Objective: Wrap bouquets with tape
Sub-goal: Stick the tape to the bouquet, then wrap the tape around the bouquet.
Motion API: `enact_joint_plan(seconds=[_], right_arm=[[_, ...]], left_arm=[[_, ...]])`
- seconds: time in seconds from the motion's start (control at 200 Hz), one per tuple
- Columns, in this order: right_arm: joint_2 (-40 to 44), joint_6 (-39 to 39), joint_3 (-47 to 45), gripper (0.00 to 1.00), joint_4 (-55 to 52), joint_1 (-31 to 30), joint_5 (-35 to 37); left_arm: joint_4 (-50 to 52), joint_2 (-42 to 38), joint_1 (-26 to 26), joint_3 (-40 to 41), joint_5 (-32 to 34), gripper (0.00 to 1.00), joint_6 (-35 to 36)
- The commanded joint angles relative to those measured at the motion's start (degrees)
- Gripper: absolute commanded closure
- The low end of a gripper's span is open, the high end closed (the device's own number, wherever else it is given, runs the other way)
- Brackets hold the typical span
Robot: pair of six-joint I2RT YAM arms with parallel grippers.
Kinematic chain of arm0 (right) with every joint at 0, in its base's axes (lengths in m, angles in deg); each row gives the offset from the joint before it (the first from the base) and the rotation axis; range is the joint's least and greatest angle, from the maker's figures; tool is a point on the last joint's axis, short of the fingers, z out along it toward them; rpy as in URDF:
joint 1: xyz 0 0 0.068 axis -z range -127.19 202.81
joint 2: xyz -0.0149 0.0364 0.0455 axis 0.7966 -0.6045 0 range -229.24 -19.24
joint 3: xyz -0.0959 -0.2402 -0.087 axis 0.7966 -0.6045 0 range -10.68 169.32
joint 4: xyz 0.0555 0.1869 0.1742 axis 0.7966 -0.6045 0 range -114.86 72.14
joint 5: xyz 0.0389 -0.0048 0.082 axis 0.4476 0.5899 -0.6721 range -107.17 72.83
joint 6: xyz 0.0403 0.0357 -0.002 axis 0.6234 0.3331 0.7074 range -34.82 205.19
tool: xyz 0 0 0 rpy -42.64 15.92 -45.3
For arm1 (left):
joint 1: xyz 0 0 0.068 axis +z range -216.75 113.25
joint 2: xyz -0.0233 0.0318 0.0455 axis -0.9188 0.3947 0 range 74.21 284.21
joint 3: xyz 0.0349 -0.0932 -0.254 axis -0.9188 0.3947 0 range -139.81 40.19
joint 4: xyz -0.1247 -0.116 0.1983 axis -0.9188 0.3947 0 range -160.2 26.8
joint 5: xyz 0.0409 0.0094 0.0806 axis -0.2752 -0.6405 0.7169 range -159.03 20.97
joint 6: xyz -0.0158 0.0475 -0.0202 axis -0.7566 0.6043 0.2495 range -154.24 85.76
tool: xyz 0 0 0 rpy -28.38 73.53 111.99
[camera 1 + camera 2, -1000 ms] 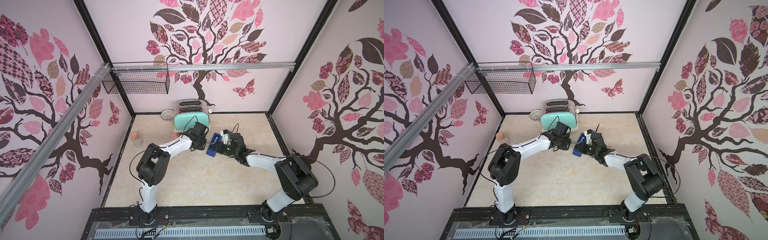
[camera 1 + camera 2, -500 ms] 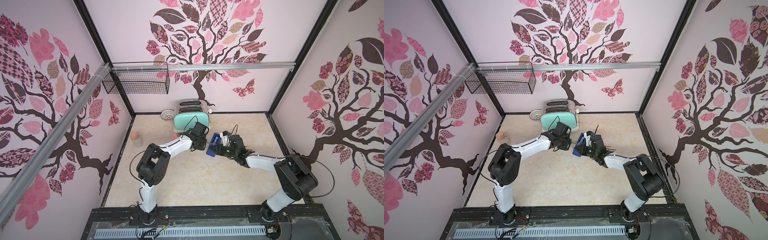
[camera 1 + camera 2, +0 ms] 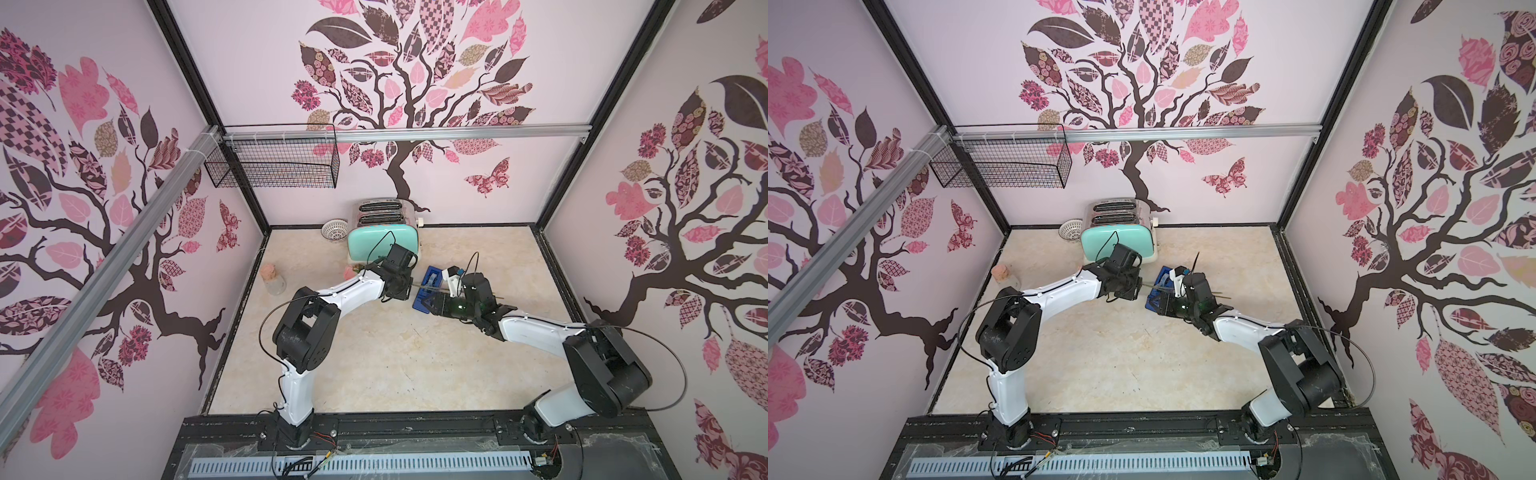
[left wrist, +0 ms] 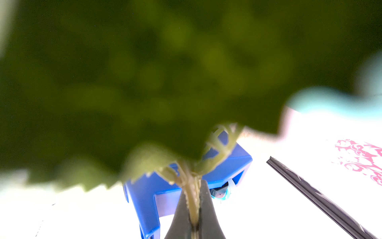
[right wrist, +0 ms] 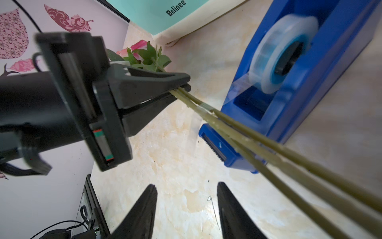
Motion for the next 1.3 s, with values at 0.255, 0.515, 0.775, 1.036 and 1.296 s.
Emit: enact_joint_plan(seconds=[0.255, 0.515, 0.775, 1.036, 1.296], right_arm=[[10.84, -12.03, 4.45, 0.53, -11.75, -0.29, 9.57], [6.15, -26.23, 8.72, 0.58, -7.64, -0.25, 16.85], [-0.65, -43.08, 11.17, 0.64, -6.1, -0.32, 8.63], [-5.82, -50.57, 16.34, 0.66, -10.45, -0.32, 7.31], [-8.87, -56.5, 16.92, 0.66, -10.12, -0.05, 5.26]], left_arm=[[0.37, -2.49, 0.45, -1.46, 0.82, 1.0, 1.98], [0.47, -2.49, 0.43, -1.7, 0.87, 1.0, 2.41], [0.68, -2.57, 0.54, -1.72, 1.26, 1.0, 2.74], [0.82, -2.5, 0.5, -1.99, 1.44, 1.0, 3.01], [0.82, -2.57, 0.6, -2.08, 1.44, 1.0, 3.12]])
